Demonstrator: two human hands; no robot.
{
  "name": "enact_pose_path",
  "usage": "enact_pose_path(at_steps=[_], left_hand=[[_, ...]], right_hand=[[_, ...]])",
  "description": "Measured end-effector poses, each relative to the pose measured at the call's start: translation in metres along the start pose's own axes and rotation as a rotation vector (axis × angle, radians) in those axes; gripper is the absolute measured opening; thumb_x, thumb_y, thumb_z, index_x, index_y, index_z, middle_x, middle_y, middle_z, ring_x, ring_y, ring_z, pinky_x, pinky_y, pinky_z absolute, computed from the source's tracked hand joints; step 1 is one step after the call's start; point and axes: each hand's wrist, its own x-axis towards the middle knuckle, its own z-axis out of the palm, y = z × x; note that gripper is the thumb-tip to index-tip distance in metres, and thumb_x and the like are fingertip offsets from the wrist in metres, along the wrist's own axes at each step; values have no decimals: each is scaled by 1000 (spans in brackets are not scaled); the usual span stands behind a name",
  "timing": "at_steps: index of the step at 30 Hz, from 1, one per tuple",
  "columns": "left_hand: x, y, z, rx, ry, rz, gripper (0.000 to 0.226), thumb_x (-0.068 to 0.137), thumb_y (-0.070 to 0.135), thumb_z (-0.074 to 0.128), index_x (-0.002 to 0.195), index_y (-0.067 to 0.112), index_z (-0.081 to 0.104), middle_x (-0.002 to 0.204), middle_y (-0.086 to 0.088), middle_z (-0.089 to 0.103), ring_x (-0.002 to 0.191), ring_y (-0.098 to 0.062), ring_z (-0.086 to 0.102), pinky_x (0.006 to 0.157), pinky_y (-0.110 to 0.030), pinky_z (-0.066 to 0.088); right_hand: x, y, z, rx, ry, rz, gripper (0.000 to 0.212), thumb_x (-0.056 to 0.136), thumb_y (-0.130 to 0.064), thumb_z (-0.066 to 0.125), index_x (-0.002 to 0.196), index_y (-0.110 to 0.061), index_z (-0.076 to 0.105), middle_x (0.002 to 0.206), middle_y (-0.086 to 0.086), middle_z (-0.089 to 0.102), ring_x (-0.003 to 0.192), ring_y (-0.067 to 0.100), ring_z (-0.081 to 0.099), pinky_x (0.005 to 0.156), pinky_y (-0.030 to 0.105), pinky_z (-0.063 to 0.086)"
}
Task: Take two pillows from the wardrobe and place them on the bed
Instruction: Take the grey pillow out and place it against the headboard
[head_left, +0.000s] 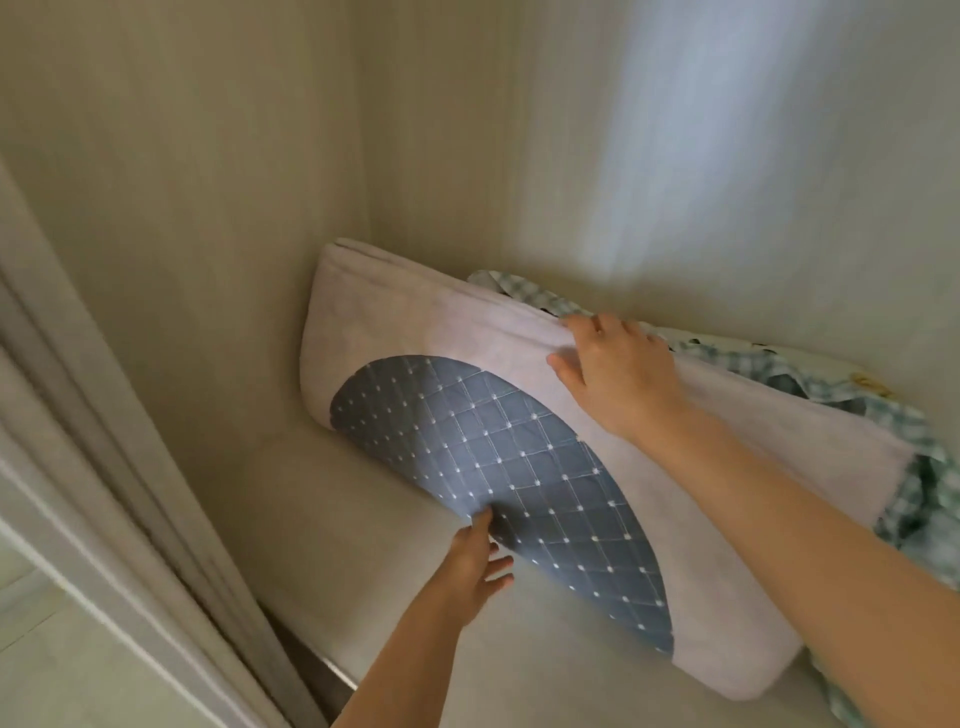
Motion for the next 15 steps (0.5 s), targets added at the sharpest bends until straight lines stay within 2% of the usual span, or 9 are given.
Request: enact_pose_path(at_steps=[3, 5, 9, 12, 15], left_hand=[[14, -6, 6, -183, -44, -49, 58, 100, 54, 37, 141, 13, 39, 129, -20, 54, 118, -36, 53, 105, -45, 39], [22, -9, 11, -284, -51, -78, 70, 98, 60, 33, 150, 12, 31, 144, -21, 47, 130, -37, 47, 117, -47, 27], [35, -12, 22, -379, 14, -99, 80, 95, 66, 30, 155, 12, 24, 154, -13, 38, 142, -32, 35, 121, -46, 17], [40, -18, 31, -440, 47, -79, 81, 93, 69, 32, 153, 15, 28, 152, -9, 42, 140, -28, 38, 120, -45, 20], [42, -24, 33, -566, 56, -64, 83, 89, 73, 36, 143, 10, 44, 133, -12, 57, 125, -28, 52, 114, -46, 33]], right_hand=[[3, 9, 10, -68, -7, -1, 50, 95, -48, 35, 126, -11, 46, 116, 17, 58, 102, 40, 56, 75, 45, 45], [5, 10, 13, -82, -13, -15, 49, 96, -47, 33, 125, -9, 46, 115, 18, 57, 100, 40, 56, 72, 44, 43], [7, 9, 13, -78, 9, -20, 47, 96, -46, 33, 121, -9, 46, 113, 19, 57, 98, 40, 57, 71, 43, 42], [5, 8, 13, -100, 5, -29, 46, 99, -45, 32, 122, -8, 46, 115, 18, 56, 99, 41, 57, 73, 45, 42], [4, 7, 9, -90, 1, -36, 45, 99, -44, 33, 121, -8, 47, 117, 16, 56, 101, 41, 57, 74, 45, 43]])
